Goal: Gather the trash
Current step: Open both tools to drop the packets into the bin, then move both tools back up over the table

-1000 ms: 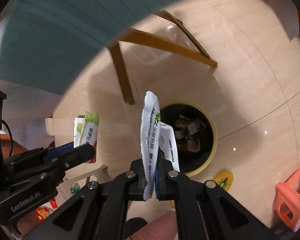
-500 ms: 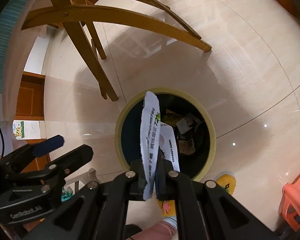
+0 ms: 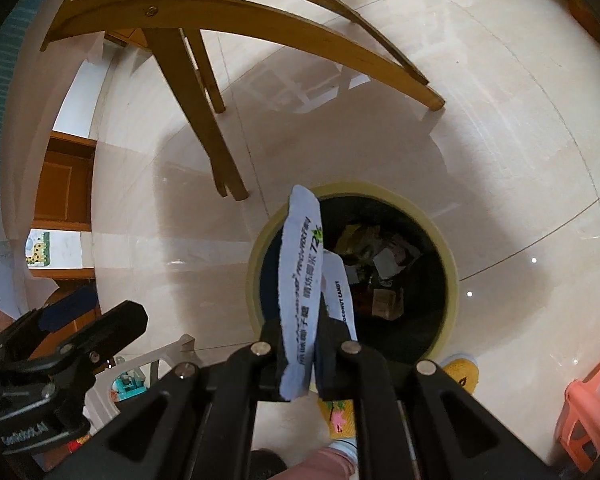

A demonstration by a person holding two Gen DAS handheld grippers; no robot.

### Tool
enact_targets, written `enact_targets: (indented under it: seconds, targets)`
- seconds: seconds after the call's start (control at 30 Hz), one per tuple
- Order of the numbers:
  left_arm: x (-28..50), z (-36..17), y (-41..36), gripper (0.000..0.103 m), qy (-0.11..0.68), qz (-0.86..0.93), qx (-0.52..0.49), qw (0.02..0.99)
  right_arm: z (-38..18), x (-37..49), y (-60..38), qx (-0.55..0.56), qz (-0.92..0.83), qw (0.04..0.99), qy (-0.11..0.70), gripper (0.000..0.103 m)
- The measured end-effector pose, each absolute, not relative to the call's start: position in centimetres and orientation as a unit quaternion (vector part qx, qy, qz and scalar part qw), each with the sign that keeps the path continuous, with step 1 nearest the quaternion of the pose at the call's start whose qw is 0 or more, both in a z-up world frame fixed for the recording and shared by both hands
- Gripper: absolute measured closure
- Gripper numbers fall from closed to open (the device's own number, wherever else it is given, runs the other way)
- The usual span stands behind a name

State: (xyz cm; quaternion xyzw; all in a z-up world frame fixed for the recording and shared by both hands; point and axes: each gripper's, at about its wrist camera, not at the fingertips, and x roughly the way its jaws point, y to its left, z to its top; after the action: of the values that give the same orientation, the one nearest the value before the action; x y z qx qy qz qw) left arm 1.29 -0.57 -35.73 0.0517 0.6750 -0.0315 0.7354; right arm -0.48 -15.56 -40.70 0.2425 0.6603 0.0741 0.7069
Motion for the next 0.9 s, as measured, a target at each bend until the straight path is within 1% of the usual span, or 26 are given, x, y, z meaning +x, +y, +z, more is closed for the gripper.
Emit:
enact_targets:
  seconds: [0.03, 0.13, 0.2, 0.27, 0.33, 0.4, 0.47, 0.67, 0.9]
  targets:
    - [1.3, -35.5, -0.4, 0.018, 0.674, -0.03, 0.051, 0.736, -40.7, -0.4, -15.5, 0.242, 0.075, 0.706, 0.662, 0.094]
    - [1.2, -34.7, -0.3, 0.018, 0.671, -0.028, 0.049, 0.739, -40.2, -0.1, -15.2, 0.238, 0.075, 0.703, 0.666, 0.083]
    - [1.1, -34.1, -0.3, 0.018, 0.67, -0.027, 0.046, 0.74, -39.6, -0.1, -15.1, 0.235, 0.075, 0.703, 0.667, 0.066]
    - [1.0, -33.7, -0.3, 0.018, 0.669, -0.027, 0.044, 0.741, -39.0, -0.1, -15.1, 0.235, 0.077, 0.702, 0.668, 0.057]
    - [0.9, -32.8, -0.3, 0.018, 0.668, -0.027, 0.042, 0.743, -38.2, -0.1, -15.1, 0.231, 0.074, 0.703, 0.669, 0.053]
    - [0.9, -32.0, -0.3, 0.018, 0.667, -0.028, 0.04, 0.744, -37.4, -0.1, -15.2, 0.225, 0.067, 0.703, 0.671, 0.044]
    - [0.7, -31.0, -0.3, 0.018, 0.666, -0.029, 0.037, 0.744, -36.3, -0.1, -15.3, 0.222, 0.066, 0.705, 0.67, 0.041]
    - [-0.1, -26.7, -0.3, 0.018, 0.664, -0.034, 0.036, 0.746, -31.9, -0.5, -15.5, 0.212, 0.066, 0.706, 0.672, 0.04]
    - [-1.3, -19.5, -0.2, 0.018, 0.652, -0.048, 0.031, 0.756, -24.8, -1.3, -15.5, 0.199, 0.08, 0.714, 0.666, 0.04]
